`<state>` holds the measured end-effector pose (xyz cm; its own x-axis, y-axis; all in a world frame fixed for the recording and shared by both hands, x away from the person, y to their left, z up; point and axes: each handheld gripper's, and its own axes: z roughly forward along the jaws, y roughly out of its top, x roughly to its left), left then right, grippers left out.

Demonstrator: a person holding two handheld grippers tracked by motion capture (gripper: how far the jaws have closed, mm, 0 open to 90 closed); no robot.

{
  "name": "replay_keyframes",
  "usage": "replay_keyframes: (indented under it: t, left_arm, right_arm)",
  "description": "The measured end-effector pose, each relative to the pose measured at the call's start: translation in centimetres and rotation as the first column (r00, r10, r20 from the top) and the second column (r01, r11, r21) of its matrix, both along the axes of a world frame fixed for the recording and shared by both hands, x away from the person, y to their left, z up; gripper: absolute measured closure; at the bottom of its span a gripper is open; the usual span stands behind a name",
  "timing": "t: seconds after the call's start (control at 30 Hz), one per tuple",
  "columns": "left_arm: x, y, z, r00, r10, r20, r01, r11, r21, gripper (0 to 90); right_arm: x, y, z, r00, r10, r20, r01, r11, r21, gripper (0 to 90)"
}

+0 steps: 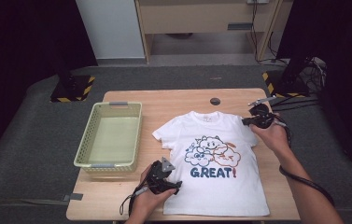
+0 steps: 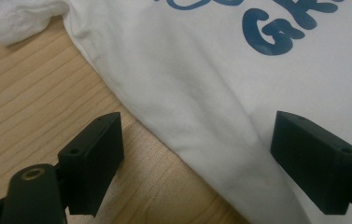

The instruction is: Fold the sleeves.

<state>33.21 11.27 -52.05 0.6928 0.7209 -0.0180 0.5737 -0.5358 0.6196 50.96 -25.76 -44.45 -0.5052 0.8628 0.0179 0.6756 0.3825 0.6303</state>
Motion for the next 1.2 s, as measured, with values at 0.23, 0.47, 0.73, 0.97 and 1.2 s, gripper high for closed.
replay_keyframes:
  t: [0.23,0.47,0.73,0.97,1.2]
  left_arm:
    - [0.0,0.0,0.0,1.0000,-0.003,0.001,0.003,1.0000,0.000,17.0]
    - [0.0,0.0,0.0,1.0000,-0.008,-0.002,0.008,1.0000,0.002,16.8]
    - [0.1,0.0,0.1,0.9999,-0.012,-0.001,0.012,0.9999,0.002,16.8]
    - [0.3,0.3,0.6,1.0000,0.001,0.006,0.000,0.9997,-0.026,16.3]
    - [0.7,0.3,1.1,0.9998,0.002,0.021,-0.001,0.9999,-0.014,15.1]
  right_arm:
    - [1.4,3.3,-0.9,0.9988,-0.015,-0.047,0.013,0.9990,-0.044,86.5]
    - [1.8,5.1,-2.0,0.9984,-0.026,-0.050,0.025,0.9994,-0.025,67.7]
    - [0.0,5.1,-1.1,0.9985,0.031,-0.044,-0.032,0.9992,-0.023,52.1]
    - [-1.8,4.4,-1.9,0.9967,0.080,-0.014,-0.080,0.9967,0.016,33.3]
    - [-6.1,3.6,-3.9,0.9864,0.152,0.063,-0.155,0.9863,0.056,7.9]
